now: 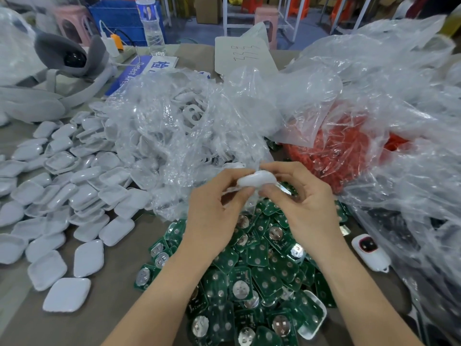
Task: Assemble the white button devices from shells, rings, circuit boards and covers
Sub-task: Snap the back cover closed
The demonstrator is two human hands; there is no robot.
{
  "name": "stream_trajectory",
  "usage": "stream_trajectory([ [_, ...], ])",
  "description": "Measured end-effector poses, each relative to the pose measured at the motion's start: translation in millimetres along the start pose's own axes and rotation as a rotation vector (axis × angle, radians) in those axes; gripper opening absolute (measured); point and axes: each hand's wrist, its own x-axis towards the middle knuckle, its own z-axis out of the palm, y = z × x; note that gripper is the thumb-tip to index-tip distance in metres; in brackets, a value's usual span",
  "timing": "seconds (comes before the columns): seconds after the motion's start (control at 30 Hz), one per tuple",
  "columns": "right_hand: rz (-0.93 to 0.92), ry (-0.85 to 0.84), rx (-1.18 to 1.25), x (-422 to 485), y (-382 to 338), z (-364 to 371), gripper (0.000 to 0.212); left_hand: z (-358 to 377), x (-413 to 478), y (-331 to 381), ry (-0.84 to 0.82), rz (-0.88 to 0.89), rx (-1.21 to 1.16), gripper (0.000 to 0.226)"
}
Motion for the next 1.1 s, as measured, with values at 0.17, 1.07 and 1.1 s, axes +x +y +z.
stream_trajectory([
  [0.17,0.16,-0.057,0.346,1,-1,-3,0.031,2,0,-6,0.18,0.382,0.227,0.034],
  [1.07,0.066,-0.104,0.091,1,-11,-3,0.029,-1,0,2,-0.099,-0.342,-0.369,0.011],
  [1.1,0.061,-0.107,0.09,2,-12,-5,0.029,-1,0,3,-0.098,-0.339,-0.379,0.01],
])
